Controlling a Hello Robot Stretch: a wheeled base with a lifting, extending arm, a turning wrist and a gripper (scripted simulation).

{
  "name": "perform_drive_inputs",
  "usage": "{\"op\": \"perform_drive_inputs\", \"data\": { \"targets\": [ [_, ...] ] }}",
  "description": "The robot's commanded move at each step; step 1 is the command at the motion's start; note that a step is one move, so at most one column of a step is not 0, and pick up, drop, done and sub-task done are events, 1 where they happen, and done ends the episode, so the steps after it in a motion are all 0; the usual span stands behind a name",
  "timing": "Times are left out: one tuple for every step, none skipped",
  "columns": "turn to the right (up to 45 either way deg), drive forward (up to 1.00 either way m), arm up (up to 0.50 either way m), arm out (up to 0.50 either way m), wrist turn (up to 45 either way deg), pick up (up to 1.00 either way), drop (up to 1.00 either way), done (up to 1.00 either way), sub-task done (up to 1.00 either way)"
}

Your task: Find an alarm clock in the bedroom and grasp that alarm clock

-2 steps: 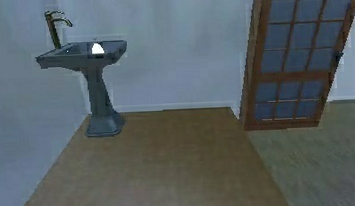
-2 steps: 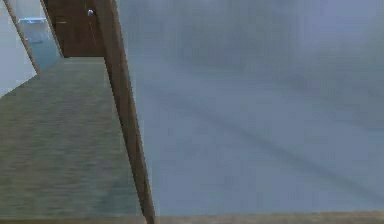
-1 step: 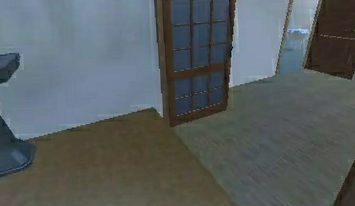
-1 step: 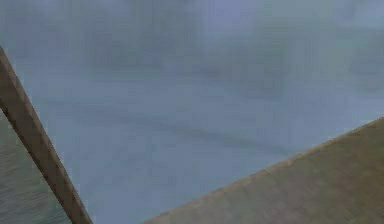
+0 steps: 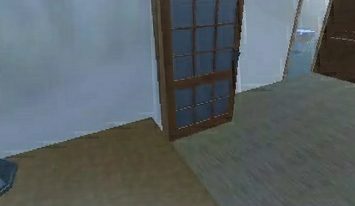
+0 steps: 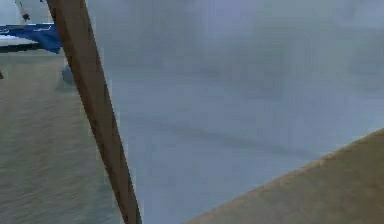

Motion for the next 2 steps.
{"op": "perform_drive_inputs", "data": {
  "targets": [
    [36.0, 0.00, 0.00, 0.00, 0.0, 0.00, 0.00, 0.00, 0.00],
    [0.0, 1.00, 0.00, 0.00, 0.0, 0.00, 0.00, 0.00, 0.00]
  ]
}}
